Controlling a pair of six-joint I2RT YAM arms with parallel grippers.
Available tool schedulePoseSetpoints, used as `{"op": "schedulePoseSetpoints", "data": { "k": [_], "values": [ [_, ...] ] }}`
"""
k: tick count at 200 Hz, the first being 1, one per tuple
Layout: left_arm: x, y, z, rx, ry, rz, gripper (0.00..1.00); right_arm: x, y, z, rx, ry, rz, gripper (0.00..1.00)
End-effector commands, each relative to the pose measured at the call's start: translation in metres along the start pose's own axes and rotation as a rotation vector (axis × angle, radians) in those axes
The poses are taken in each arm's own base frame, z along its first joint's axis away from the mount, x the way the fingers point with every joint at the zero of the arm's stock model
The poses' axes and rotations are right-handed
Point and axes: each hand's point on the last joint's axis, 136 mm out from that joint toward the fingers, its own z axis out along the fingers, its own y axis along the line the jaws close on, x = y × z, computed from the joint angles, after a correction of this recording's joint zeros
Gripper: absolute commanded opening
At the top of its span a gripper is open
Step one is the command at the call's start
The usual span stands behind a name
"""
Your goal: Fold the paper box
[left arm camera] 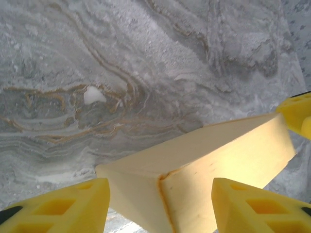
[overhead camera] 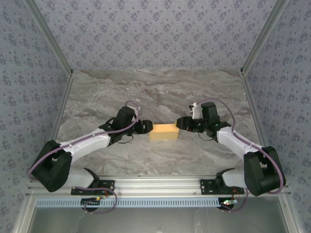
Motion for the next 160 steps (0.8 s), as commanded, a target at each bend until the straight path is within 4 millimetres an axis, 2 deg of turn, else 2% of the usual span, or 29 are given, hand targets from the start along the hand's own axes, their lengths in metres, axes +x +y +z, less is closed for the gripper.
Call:
{"op": "schedulePoseSetpoints", "data": {
  "k": [1, 27, 96, 134, 160],
  "values": [
    [-0.027, -0.02, -0.016, 0.027, -0.079, 0.039, 0.61, -0.009, 0.007, -0.008, 0.038, -0.017, -0.027, 0.52],
    [-0.025, -0.019, -0.02, 0.024, -0.087, 0.044, 0.65, 0.0, -0.002, -0.008, 0.077, 0.005, -0.02, 0.55],
    [0.011, -0.018, 0.0, 0.1, 0.063, -0.038, 0.67, 0.022, -0.007, 0.01, 0.103, 0.075, -0.023, 0.57],
    [0.013, -0.022, 0.005, 0.112, 0.069, -0.049, 0.64, 0.021, 0.003, 0.017, 0.085, 0.074, -0.04, 0.54],
    [0.009, -0.028, 0.006, 0.133, 0.066, -0.043, 0.62, 0.011, 0.012, 0.02, 0.068, 0.047, -0.057, 0.5]
  ]
}}
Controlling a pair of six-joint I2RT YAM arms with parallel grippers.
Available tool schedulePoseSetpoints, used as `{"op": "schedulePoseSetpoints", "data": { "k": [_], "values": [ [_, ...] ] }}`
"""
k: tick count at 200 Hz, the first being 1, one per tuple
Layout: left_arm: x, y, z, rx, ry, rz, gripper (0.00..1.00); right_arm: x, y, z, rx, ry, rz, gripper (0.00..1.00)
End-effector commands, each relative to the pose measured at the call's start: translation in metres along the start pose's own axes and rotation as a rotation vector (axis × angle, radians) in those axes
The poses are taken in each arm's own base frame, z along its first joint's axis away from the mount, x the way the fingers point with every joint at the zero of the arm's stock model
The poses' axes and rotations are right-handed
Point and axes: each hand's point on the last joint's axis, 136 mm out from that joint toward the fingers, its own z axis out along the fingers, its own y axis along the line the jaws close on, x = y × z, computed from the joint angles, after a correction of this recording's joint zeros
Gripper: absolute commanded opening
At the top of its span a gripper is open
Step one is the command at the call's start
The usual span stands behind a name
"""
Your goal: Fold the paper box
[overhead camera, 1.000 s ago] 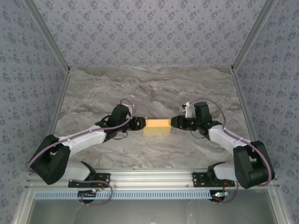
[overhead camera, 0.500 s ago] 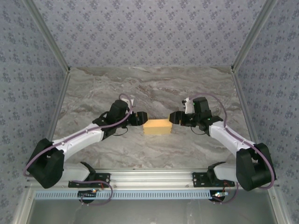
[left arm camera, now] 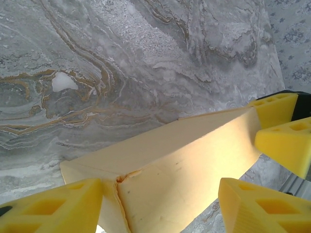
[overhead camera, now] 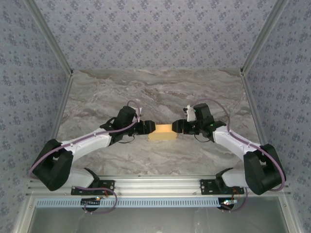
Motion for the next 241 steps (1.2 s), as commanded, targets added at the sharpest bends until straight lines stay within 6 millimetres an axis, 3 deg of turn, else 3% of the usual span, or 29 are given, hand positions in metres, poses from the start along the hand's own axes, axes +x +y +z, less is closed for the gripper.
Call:
{"op": "schedulePoseSetpoints", "data": {
  "k": [1, 72, 134, 186, 241],
  "values": [
    [-0.003, -0.016, 0.003, 0.064, 0.004, 0.009, 0.62, -0.011, 0.011, 0.003, -0.018, -0.025, -0.018, 0.5],
    [-0.045, -0.022, 0.004, -0.007, -0.099, 0.115, 0.57, -0.061, 0.038, 0.012, -0.04, -0.112, -0.097, 0.37],
    [-0.095, -0.004, 0.021, -0.11, -0.178, 0.181, 0.54, -0.097, 0.025, 0.037, 0.023, -0.136, -0.184, 0.35],
    [-0.085, 0.005, 0.037, -0.108, -0.138, 0.178, 0.54, -0.087, 0.01, 0.051, 0.045, -0.112, -0.2, 0.35],
    [-0.064, 0.004, 0.029, -0.098, -0.123, 0.169, 0.54, -0.063, 0.013, 0.047, 0.062, -0.102, -0.202, 0.39]
  ]
}}
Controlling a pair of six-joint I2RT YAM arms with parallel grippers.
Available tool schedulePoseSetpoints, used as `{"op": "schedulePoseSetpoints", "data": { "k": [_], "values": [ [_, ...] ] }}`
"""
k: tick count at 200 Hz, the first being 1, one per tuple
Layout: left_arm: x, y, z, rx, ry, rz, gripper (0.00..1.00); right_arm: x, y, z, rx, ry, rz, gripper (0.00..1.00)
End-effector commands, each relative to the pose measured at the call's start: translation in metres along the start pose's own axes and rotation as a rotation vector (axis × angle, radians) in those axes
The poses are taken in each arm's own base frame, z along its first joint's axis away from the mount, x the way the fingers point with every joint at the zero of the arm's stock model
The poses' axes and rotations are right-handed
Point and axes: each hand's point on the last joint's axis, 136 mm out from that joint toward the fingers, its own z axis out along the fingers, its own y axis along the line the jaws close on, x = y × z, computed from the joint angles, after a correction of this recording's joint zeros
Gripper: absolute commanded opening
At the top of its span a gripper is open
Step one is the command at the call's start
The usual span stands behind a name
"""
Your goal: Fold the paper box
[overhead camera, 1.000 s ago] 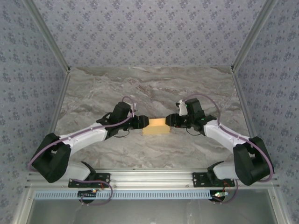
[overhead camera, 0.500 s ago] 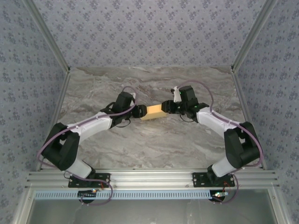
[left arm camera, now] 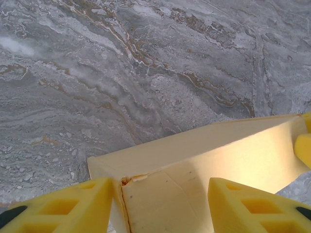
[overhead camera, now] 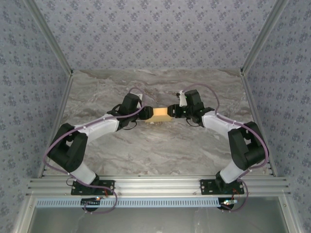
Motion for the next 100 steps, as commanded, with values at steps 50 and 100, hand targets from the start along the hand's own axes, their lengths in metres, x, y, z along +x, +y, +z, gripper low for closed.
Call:
{"op": "schedulePoseSetpoints", "data": {
  "k": [50, 100],
  "values": [
    [0.032, -0.037, -0.017, 0.119, 0.037, 0.04, 0.54, 0.04, 0.025, -0.01, -0.019, 0.054, -0.066, 0.41],
    [0.051, -0.029, -0.017, 0.088, 0.069, 0.047, 0.55, 0.063, 0.021, -0.009, 0.032, 0.094, -0.09, 0.42]
  ]
}}
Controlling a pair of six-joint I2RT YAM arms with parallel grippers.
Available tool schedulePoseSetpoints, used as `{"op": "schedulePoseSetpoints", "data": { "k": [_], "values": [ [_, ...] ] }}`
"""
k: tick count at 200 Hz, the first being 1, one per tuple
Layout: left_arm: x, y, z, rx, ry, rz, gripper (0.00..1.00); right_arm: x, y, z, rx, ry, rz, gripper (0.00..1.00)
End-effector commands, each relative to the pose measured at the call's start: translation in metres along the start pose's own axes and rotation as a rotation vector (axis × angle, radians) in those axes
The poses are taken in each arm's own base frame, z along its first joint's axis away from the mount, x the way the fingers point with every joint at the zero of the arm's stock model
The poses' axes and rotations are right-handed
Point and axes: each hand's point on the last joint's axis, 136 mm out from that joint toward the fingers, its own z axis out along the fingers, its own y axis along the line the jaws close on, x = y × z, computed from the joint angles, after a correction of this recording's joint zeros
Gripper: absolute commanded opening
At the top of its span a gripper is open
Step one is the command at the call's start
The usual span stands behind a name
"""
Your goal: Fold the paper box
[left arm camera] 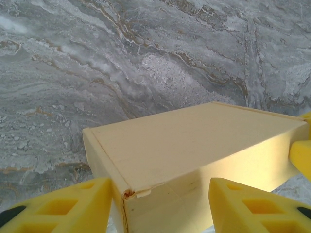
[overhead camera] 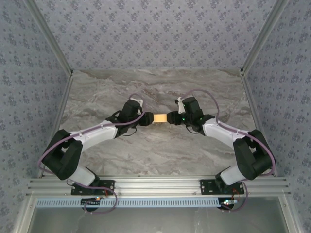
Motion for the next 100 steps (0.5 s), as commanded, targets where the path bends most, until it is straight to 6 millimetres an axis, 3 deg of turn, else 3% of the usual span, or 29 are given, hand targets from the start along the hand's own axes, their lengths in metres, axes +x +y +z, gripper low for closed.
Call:
{"op": "schedulePoseSetpoints", "data": {
  "k": [1, 67, 100],
  "values": [
    [0.025, -0.021, 0.0, 0.088, 0.068, 0.013, 0.55, 0.033, 0.012, 0.004, -0.023, 0.089, -0.034, 0.42],
    [0.063, -0.001, 0.01, 0.022, 0.136, 0.004, 0.58, 0.08, -0.009, 0.015, 0.098, 0.176, -0.089, 0.48],
    [0.057, 0.004, 0.003, -0.007, 0.114, 0.029, 0.63, 0.075, -0.009, 0.004, 0.118, 0.165, -0.114, 0.57]
  ]
}}
